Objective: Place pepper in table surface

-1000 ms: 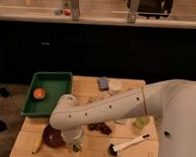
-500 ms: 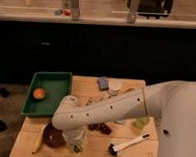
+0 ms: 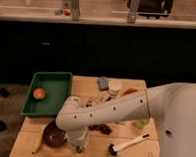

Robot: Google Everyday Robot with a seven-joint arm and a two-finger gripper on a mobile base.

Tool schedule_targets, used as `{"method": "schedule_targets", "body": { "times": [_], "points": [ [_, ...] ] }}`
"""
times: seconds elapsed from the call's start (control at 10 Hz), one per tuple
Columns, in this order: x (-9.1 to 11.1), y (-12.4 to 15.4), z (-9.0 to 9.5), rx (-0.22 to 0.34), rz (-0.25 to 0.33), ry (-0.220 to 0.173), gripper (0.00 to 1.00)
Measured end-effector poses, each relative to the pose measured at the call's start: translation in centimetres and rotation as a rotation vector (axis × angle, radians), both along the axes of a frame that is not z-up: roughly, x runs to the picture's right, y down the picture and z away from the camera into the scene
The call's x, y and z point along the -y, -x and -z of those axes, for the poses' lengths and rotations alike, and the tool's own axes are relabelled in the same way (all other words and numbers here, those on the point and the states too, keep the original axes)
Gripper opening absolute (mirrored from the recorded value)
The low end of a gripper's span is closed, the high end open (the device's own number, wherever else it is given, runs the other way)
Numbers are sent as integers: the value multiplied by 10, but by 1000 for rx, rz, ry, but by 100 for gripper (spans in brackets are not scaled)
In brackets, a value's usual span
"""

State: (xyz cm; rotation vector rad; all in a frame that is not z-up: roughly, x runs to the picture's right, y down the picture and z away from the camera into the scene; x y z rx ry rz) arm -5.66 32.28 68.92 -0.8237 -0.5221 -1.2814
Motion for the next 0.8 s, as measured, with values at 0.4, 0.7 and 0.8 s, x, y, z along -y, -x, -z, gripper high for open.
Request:
{"method": "schedule_targets", "body": {
  "times": [0.4, 0.7, 0.8],
  "points": [
    [-9, -9, -11, -4, -13, 28, 0],
    [-17, -11, -22, -3, -14, 59, 0],
    [-19, -11, -25, -2, -12, 70, 1]
  ]
}}
